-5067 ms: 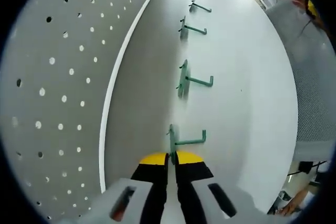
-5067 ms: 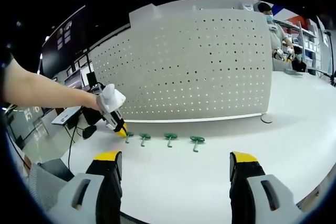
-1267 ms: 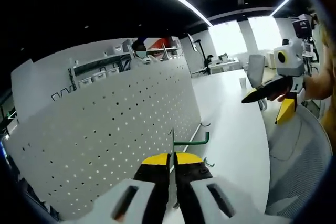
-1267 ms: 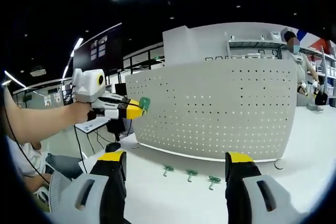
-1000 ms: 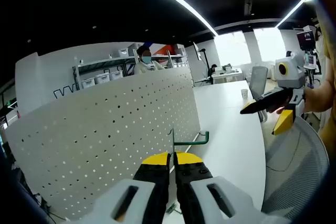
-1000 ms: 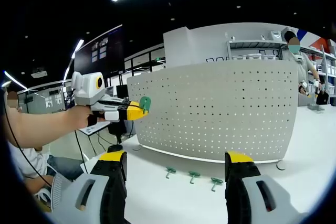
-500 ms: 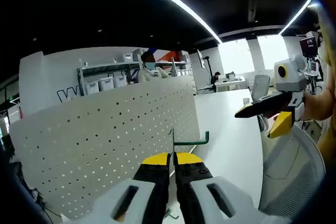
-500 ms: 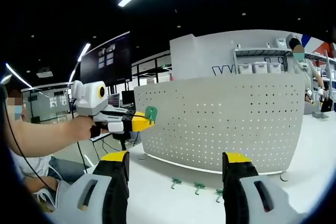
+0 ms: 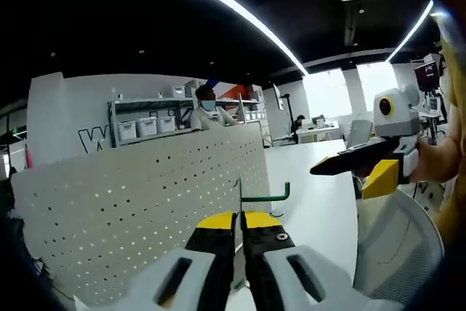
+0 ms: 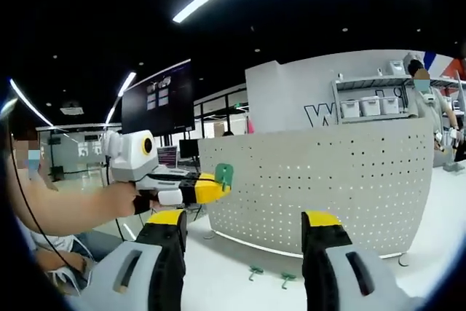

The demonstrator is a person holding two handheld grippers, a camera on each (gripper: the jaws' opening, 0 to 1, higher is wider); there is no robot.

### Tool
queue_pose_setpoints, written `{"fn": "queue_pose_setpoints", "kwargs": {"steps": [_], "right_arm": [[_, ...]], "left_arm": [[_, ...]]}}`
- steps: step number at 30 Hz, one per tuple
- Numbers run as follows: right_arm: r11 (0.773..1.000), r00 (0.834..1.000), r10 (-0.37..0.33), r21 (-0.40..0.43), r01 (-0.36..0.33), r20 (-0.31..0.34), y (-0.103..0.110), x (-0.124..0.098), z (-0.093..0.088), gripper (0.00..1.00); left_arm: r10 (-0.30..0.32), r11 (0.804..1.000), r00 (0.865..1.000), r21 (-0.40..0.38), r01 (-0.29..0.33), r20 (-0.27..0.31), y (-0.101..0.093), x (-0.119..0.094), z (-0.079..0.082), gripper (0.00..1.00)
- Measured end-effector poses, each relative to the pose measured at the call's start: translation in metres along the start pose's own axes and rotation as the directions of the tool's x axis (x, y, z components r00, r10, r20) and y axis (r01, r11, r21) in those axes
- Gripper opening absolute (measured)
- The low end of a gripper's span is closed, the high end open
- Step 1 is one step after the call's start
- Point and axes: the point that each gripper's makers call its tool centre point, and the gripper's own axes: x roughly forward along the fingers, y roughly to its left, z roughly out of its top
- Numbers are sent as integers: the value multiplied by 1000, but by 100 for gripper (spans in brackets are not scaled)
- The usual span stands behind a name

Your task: Insert the hook assembly into the mounting plate slot until the hook locks in place.

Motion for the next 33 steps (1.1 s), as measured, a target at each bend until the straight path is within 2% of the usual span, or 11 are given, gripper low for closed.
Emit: {"fn": "queue_pose_setpoints", "kwargs": {"steps": [5, 14, 29, 33], "right_arm": [[999, 999, 36, -17, -36, 19, 7, 8, 9, 55], [995, 995, 91, -37, -89, 52, 15, 23, 23, 49], [990, 982, 135, -63, -128, 128, 20, 41, 50, 36], [989, 982, 139, -75, -130, 127, 23, 46, 52, 34]], "left_arm": [[2, 1000, 1000, -12, -1, 28, -3, -2, 6, 2], [-6, 996, 996, -89, 14, 87, -5, -1, 18, 2], [-1, 991, 986, -132, 23, 164, -8, 2, 37, 2], [5, 988, 984, -151, 22, 175, -6, 2, 38, 2]]}}
